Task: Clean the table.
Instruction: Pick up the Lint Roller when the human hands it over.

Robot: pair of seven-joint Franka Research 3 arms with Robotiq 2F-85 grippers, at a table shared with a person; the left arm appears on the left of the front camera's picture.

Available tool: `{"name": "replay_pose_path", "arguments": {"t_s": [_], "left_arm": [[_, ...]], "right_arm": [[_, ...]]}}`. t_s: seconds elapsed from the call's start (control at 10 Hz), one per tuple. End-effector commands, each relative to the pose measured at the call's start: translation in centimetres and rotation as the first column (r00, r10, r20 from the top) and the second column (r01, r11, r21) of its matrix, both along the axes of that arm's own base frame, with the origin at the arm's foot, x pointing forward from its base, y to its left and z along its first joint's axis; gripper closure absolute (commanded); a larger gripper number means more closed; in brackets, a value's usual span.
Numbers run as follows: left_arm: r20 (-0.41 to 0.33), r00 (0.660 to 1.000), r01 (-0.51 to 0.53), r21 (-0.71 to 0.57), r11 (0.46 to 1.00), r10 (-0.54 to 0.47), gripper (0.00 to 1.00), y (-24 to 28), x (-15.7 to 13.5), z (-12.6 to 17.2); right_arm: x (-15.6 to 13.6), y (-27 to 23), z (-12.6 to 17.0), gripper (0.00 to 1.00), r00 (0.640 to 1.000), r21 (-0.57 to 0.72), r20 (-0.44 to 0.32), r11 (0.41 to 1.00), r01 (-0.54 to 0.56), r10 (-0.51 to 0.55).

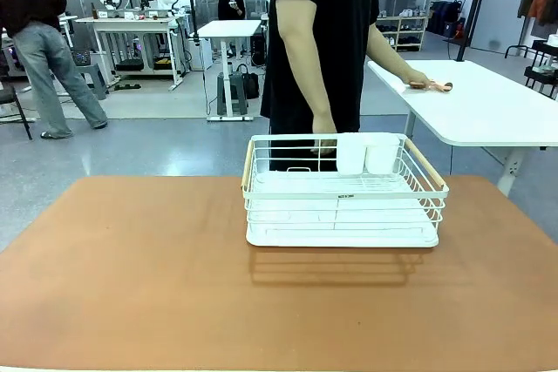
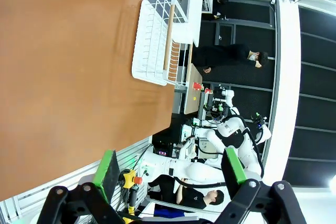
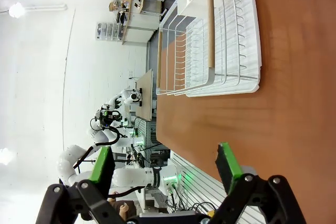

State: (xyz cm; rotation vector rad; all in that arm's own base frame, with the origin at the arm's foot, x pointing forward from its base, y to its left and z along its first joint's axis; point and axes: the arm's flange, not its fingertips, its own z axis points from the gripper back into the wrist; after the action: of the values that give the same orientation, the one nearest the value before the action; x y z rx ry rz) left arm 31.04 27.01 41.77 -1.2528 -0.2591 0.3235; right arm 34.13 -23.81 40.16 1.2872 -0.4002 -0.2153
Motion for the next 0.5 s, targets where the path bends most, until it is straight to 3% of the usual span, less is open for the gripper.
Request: {"name": "replay_pose_path", "arguments": {"t_s": [0.0, 0.4], "left_arm": [[0.015, 1.000, -0.001, -0.017, 1.000, 0.001, 0.00, 0.02, -0.29, 0.00], [0.015, 1.000, -0.001, -0.017, 1.000, 0.001, 0.00, 0.02, -0.29, 0.00]], "right_arm": [[-0.29, 0.25, 0.14, 0.00, 1.000, 0.010, 0.015, 1.000, 0.004, -0.004], [-0.29, 0.25, 0.14, 0.00, 1.000, 0.010, 0.015, 1.000, 0.004, -0.004]]}}
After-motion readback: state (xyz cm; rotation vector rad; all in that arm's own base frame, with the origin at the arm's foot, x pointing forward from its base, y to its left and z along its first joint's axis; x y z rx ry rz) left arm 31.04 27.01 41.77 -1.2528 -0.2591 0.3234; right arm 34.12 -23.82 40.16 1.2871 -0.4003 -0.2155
